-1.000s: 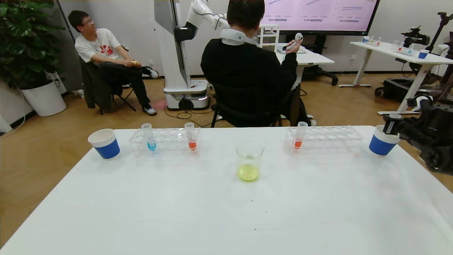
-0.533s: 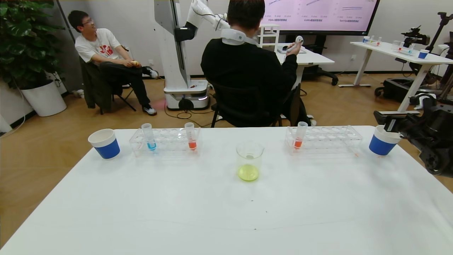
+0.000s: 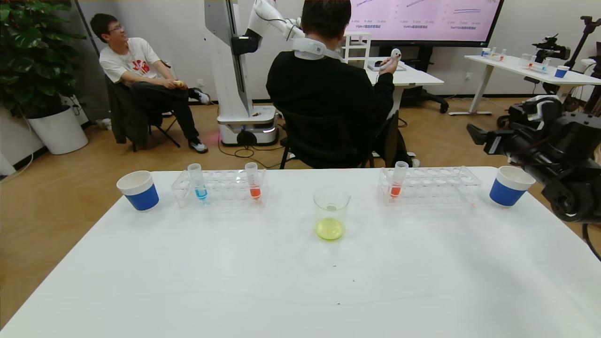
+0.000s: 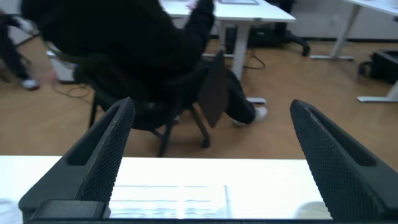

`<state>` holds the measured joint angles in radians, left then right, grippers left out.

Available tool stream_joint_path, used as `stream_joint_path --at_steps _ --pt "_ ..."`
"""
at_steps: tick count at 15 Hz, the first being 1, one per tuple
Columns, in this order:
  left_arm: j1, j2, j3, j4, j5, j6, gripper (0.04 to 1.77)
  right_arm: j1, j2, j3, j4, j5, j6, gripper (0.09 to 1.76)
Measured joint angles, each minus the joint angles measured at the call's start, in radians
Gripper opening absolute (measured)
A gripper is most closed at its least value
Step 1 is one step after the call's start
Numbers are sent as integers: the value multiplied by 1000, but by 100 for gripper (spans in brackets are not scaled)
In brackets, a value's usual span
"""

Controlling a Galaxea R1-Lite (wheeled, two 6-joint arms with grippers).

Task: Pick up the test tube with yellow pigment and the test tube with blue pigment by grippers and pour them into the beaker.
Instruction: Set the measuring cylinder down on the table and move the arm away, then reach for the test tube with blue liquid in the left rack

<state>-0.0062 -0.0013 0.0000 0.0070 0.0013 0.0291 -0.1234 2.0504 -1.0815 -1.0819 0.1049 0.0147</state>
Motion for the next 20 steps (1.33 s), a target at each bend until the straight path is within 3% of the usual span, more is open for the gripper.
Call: stream_joint_path --at_steps 3,6,16,20 --pt "0 0 0 0 0 0 175 156 -160 101 27 -37 -12 174" --pt "0 0 0 0 0 0 175 221 -349 172 104 -65 -31 174" --pt "0 0 0 0 0 0 175 227 -1147 284 607 -64 -109 174" --pt "0 0 0 0 0 0 175 228 -1459 337 843 -60 -206 174"
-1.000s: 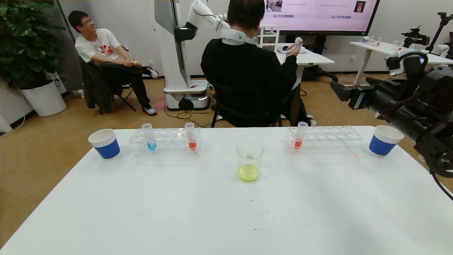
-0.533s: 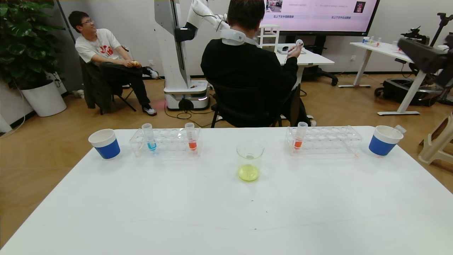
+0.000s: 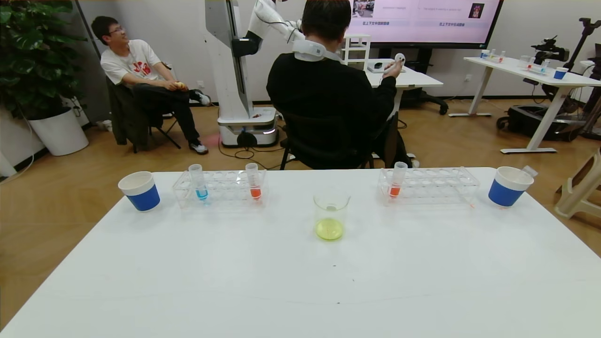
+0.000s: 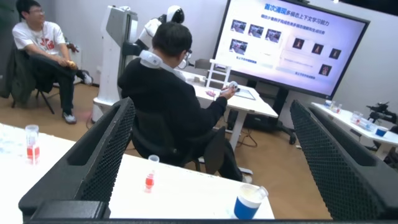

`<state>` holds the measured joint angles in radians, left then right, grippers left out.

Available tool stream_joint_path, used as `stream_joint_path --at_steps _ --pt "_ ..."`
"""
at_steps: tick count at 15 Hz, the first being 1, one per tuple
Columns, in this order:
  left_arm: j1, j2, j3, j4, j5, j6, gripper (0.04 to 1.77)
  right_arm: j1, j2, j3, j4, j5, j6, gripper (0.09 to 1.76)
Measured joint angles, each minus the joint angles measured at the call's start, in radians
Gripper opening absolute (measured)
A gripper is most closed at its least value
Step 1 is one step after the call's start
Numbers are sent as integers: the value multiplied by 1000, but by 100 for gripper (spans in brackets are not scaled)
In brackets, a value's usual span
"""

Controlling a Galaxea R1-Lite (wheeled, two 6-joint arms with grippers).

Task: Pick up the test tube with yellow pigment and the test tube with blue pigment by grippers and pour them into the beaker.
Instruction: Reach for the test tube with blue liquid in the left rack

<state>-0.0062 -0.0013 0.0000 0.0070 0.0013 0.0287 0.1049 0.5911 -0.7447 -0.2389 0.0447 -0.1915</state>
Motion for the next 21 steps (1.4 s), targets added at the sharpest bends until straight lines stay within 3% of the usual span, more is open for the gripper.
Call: stream_joint_path --at_steps 4,7,13,17,21 --pt "0 0 0 0 0 0 175 -5 -235 38 226 -16 -34 174" --pt "0 0 0 0 0 0 175 -11 -299 41 164 -81 -114 174" --pt "0 0 0 0 0 0 175 -101 -429 152 274 -5 -144 174" --pt "0 0 0 0 0 0 175 -94 -556 368 213 -7 -85 174" --pt "0 0 0 -1 0 0 175 -92 -586 660 101 -3 -11 174"
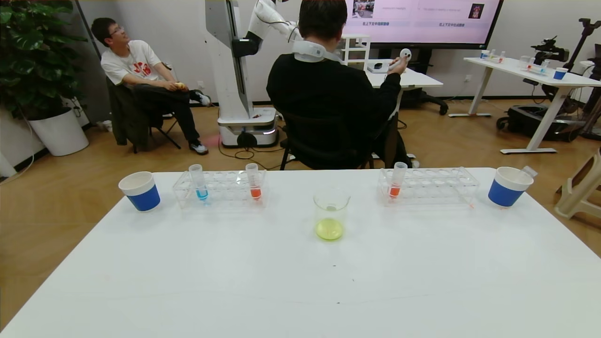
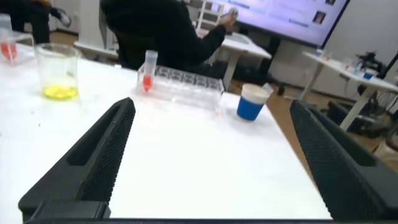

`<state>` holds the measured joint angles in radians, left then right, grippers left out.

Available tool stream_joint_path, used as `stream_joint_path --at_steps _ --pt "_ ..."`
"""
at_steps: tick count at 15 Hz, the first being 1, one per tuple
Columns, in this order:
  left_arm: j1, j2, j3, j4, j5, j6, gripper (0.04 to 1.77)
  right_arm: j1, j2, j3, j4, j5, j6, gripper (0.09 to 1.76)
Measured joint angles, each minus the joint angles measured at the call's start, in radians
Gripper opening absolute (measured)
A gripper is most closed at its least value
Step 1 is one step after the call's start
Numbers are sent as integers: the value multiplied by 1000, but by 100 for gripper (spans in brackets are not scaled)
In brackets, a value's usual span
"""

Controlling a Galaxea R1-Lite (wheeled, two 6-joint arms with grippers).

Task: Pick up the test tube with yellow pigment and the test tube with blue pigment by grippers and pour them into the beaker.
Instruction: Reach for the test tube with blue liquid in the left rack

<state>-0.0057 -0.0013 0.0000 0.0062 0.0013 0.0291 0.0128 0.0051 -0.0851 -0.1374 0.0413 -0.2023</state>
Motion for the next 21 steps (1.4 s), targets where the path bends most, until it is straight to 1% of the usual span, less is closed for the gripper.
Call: stream_joint_path --at_steps 2,4,6,8,21 --pt "0 0 0 0 0 0 175 0 -3 63 121 2 17 174" --pt "0 0 0 1 0 0 175 0 -5 78 126 -1 53 174" --pt "0 0 0 1 0 0 175 -1 -5 82 143 -10 140 174" --pt "0 0 0 1 0 0 175 -1 -5 83 140 -43 210 174" --pt "0 0 0 0 0 -1 175 -1 -5 85 139 -48 216 174"
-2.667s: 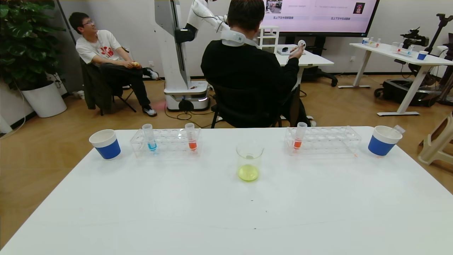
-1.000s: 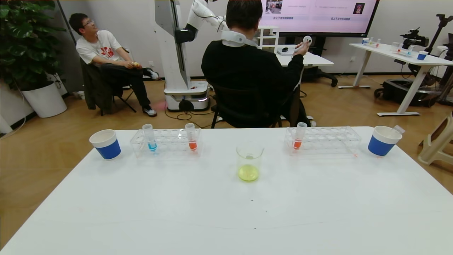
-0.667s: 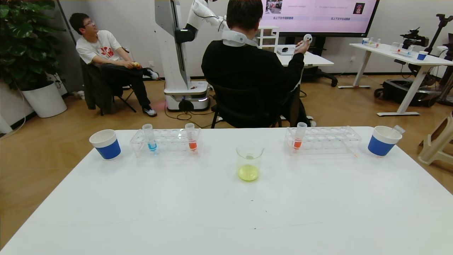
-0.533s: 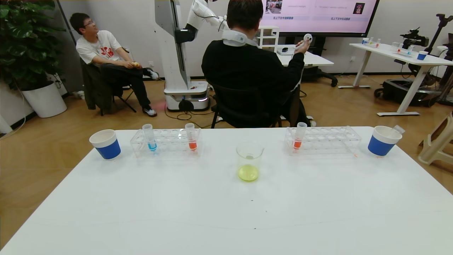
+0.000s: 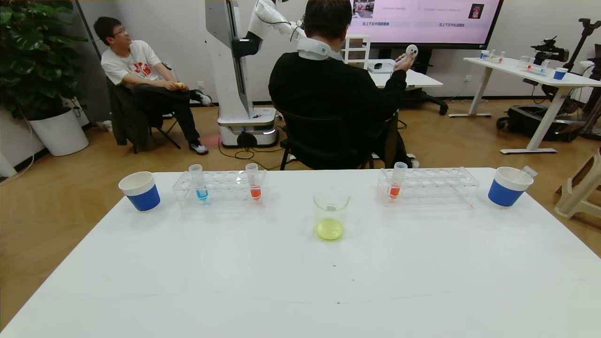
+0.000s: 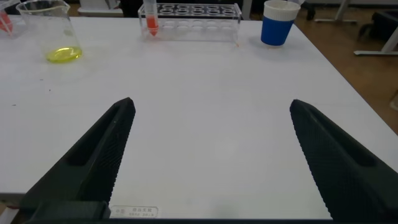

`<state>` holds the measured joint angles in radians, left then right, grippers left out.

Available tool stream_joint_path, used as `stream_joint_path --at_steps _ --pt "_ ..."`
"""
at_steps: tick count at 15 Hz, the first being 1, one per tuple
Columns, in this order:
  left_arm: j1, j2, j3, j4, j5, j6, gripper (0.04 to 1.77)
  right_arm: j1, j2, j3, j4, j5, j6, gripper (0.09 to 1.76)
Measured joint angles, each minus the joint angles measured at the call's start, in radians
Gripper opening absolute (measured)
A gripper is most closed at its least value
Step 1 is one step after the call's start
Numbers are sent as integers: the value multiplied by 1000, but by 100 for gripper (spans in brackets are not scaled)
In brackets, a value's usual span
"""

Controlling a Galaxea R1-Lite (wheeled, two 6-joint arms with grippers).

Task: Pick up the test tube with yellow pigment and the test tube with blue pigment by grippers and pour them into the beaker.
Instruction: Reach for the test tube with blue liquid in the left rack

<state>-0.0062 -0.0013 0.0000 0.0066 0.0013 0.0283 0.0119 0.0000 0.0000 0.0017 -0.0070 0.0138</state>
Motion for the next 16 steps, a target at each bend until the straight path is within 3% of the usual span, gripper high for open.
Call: stream_joint_path --at_steps 2,5,9,12,16 --pt "0 1 -25 14 -1 0 175 0 0 0 0 0 0 174" --pt "0 49 -140 29 -7 1 175 0 0 0 0 0 0 174" --pt "-17 283 -320 -29 -13 -6 175 0 0 0 0 0 0 174" --pt "-23 540 -440 -185 -15 -8 175 0 0 0 0 0 0 174" --pt "-24 907 -519 -485 -15 -9 175 0 0 0 0 0 0 174"
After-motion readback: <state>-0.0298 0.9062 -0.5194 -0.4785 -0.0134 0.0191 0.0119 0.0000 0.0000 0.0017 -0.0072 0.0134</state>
